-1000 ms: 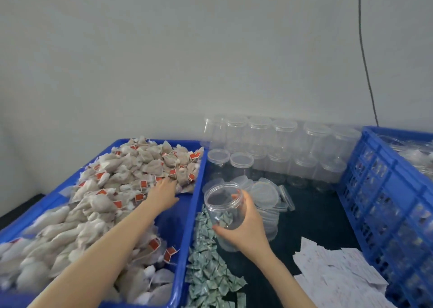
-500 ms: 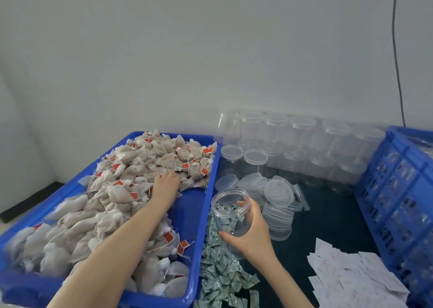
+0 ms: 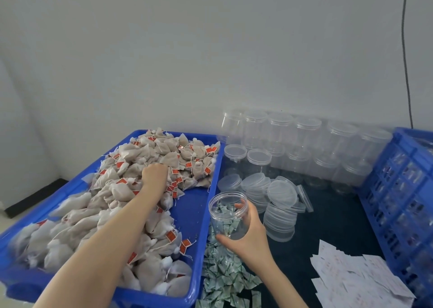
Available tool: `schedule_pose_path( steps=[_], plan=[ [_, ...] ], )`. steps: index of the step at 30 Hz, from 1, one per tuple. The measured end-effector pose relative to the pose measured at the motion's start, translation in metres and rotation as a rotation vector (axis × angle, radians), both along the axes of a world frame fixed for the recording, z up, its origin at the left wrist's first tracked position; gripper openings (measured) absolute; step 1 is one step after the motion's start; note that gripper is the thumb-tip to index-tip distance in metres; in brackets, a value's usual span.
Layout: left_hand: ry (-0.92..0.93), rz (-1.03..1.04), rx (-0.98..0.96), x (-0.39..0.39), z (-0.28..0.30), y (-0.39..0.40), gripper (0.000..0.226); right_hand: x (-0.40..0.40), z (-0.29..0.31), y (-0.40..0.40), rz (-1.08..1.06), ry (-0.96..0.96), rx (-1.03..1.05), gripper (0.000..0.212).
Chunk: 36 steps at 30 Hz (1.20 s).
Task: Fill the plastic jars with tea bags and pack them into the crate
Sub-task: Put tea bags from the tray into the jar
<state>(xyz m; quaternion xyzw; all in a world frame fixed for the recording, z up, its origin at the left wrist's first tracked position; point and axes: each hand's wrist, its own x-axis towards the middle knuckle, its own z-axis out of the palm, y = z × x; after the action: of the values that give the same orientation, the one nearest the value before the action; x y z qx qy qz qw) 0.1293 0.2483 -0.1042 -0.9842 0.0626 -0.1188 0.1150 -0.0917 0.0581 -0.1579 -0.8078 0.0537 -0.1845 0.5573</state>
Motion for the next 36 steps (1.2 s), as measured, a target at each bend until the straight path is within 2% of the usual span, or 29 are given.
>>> schedule_pose_path(
  steps=[4, 7, 10, 13, 16, 19, 21, 23, 26, 32, 36],
  plan=[
    [-0.086, -0.017, -0.172, -0.006, 0.012, -0.001, 0.012, -0.001, 0.0, 0.001, 0.002, 0.007, 0.0, 0.088],
    [-0.115, -0.053, -0.456, -0.008, 0.02, -0.001, 0.016, -0.001, -0.001, 0.002, 0.001, 0.004, 0.003, 0.087],
    [-0.062, -0.102, -0.722, -0.009, 0.029, -0.001, 0.022, -0.001, -0.002, 0.002, 0.001, 0.007, 0.021, 0.088],
    [0.019, -0.191, -0.862, -0.008, 0.034, -0.002, 0.008, -0.002, -0.003, 0.004, 0.014, 0.017, 0.043, 0.093],
    [0.147, -0.256, -0.808, -0.007, 0.032, -0.003, 0.008, -0.002, -0.004, 0.006, 0.018, 0.028, 0.048, 0.096],
    [0.183, -0.306, -0.649, -0.01, 0.025, -0.008, 0.016, -0.003, -0.003, 0.006, 0.014, 0.028, 0.045, 0.093],
    [0.204, -0.325, -0.622, -0.014, 0.02, -0.014, 0.015, -0.004, -0.002, 0.005, 0.017, 0.029, 0.047, 0.093],
    [0.243, -0.337, -0.68, -0.018, 0.017, -0.02, 0.011, -0.004, -0.002, 0.004, 0.015, 0.024, 0.046, 0.092],
    [0.296, -0.405, -0.856, -0.027, 0.022, -0.028, 0.024, -0.005, -0.001, 0.003, 0.004, 0.012, 0.045, 0.09],
    [0.204, -0.554, -0.997, -0.05, 0.062, -0.047, 0.015, -0.005, -0.001, 0.004, 0.007, 0.022, 0.057, 0.09],
    [0.227, -0.658, -1.142, -0.072, 0.093, -0.06, 0.016, -0.004, 0.0, 0.007, 0.015, 0.029, 0.066, 0.094]
  ],
)
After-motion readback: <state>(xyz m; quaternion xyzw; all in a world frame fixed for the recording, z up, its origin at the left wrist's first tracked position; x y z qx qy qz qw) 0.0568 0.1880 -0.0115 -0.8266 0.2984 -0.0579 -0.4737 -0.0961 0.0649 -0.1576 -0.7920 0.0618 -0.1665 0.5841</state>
